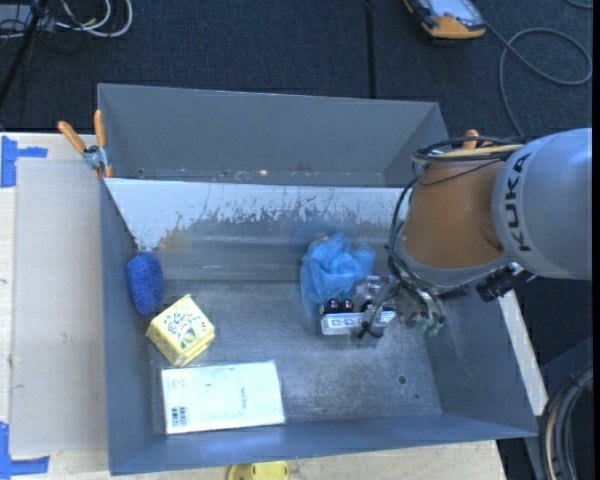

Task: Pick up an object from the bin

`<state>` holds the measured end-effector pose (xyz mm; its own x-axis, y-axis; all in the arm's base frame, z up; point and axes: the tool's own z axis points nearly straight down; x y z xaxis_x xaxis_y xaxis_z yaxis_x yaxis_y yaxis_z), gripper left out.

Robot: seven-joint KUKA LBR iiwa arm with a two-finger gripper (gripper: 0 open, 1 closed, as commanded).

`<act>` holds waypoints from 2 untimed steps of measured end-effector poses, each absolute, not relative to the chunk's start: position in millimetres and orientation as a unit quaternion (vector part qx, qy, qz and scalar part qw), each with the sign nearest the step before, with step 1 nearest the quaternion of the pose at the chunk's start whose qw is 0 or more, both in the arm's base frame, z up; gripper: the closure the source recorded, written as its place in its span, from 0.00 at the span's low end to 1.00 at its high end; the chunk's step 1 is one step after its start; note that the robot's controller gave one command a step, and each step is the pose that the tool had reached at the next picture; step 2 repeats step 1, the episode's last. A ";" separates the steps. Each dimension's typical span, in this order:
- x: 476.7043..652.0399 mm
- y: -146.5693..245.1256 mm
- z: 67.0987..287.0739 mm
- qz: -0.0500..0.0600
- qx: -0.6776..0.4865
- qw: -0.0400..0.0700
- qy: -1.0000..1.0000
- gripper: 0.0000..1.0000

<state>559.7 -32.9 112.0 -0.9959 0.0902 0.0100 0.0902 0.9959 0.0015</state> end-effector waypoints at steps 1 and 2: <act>560.4 -33.0 125.1 -0.001 -0.045 0.004 -0.999 1.00; 560.4 -33.0 125.1 -0.001 -0.045 0.004 -0.999 1.00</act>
Offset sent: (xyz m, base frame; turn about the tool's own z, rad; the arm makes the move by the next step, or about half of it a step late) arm 0.0001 0.0000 0.0204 0.0000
